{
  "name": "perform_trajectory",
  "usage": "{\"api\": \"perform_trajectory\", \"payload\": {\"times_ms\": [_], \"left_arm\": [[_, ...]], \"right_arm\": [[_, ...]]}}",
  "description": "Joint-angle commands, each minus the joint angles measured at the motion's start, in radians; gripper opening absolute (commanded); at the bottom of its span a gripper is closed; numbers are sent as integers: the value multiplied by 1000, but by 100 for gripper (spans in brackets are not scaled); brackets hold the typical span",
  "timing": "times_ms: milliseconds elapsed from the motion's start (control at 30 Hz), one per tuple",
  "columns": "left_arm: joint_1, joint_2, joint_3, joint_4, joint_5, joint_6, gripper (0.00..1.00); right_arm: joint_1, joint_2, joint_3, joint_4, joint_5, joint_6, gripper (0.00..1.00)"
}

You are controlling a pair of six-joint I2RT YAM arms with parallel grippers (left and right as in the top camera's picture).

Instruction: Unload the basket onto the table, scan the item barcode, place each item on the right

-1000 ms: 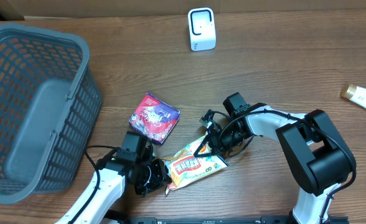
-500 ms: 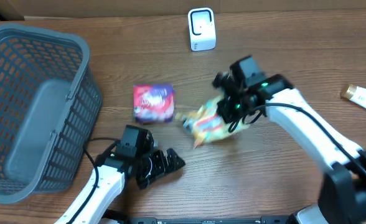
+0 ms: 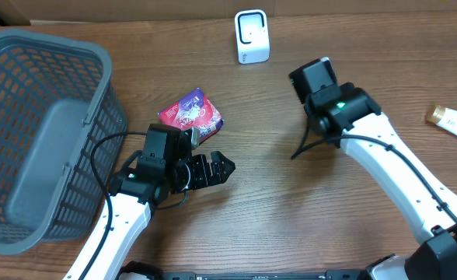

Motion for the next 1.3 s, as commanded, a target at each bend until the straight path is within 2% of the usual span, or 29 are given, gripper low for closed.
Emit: {"api": "perform_trajectory", "payload": {"times_ms": [0, 200, 400, 633, 767, 800, 833, 900, 967, 1000, 1200, 1233, 1267], "left_arm": [[6, 2, 32, 3, -23, 46, 100], [18, 2, 35, -6, -8, 47, 100], [92, 2, 82, -71, 69, 146, 100], [269, 2, 302, -262, 69, 255, 100], [313, 2, 437, -347, 65, 308, 100], [314, 2, 463, -359, 61, 311, 100], [314, 2, 489, -370, 55, 312, 100], [313, 2, 527, -389, 39, 315, 100], [313, 2, 549, -401, 28, 315, 100], [313, 2, 553, -401, 23, 315, 100], [313, 5, 554, -398, 12, 315, 100], [313, 4, 554, -396, 8, 315, 100], [313, 4, 554, -393, 2, 314, 100]], "right_arm": [[76, -2, 18, -8, 153, 38, 4], [172, 82, -60, -14, 157, 58, 4], [283, 209, -130, -11, 124, 116, 4], [438, 297, -134, 23, -46, 219, 4], [475, 312, -134, 50, -122, 277, 4], [476, 312, -134, 57, -149, 284, 6], [476, 312, -134, 61, -184, 294, 17], [476, 312, -134, 62, -267, 294, 59], [476, 309, -131, 56, -350, 319, 95], [476, 307, -126, 47, -393, 325, 100], [476, 224, -43, -17, -481, 401, 99], [475, 204, -25, -22, -483, 408, 94], [472, 179, -6, -22, -486, 415, 76]]}}
